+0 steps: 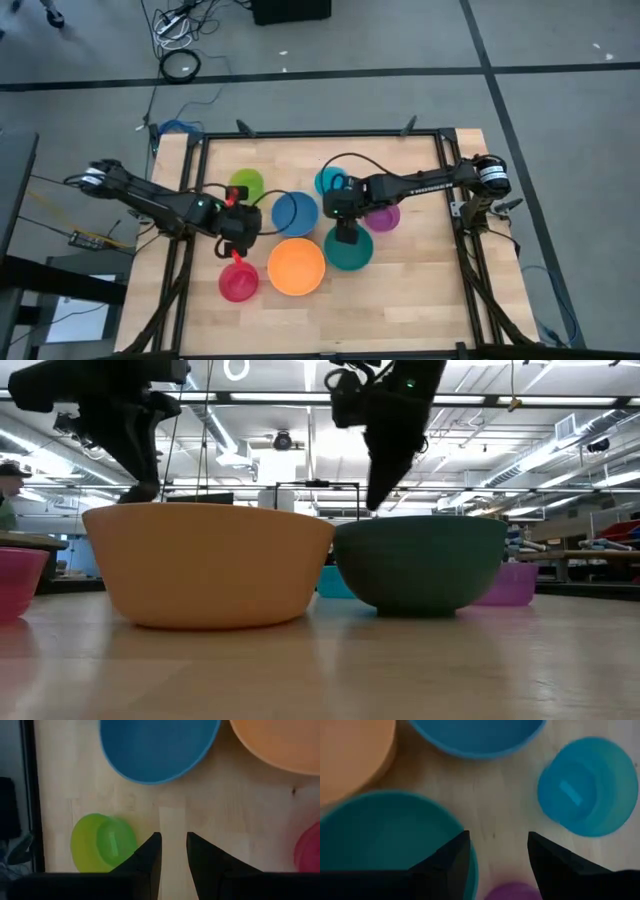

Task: Nest bowls inside each other
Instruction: Stack the blue bowl on top of the yellow bowl

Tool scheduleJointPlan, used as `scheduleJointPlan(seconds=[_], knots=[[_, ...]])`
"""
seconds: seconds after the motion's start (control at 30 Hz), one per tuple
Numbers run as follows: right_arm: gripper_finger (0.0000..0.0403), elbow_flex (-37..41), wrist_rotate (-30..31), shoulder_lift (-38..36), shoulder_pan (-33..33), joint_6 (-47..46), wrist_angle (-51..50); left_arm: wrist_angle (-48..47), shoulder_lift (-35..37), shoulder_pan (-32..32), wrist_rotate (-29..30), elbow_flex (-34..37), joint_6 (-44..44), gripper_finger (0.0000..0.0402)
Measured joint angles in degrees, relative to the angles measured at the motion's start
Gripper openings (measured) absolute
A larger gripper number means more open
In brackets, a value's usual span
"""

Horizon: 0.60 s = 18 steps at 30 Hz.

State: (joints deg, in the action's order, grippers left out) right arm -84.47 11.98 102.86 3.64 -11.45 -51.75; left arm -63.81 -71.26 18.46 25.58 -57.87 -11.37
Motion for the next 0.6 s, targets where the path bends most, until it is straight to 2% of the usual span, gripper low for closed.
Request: scheduleJointPlan(seconds=[0.13, 0.27, 0.4, 0.6], knots=[[0.0186, 0.0, -0.16, 0.02, 0.0, -0.65, -1.22, 0.2, -3.02, 0.02, 1.68, 0.0, 4.96, 0.0099], [0.0186, 0.0, 0.46, -0.53, 0.0, -0.91, -1.71, 1.18, -6.33, 0.02, 3.23, 0.0, 15.2, 0.0099], [0.0186, 0.0, 4.9, -2.26, 0.03, -0.89, -4.22, 4.73, -8.82, 0.04, 3.04, 0.02, 25.91, 0.0099], [0.0185, 0.0, 10.37, -8.83, 0.0, -2.14, -6.6, 13.44, -9.14, -0.03, 3.1, 0.02, 39.6, 0.0099]])
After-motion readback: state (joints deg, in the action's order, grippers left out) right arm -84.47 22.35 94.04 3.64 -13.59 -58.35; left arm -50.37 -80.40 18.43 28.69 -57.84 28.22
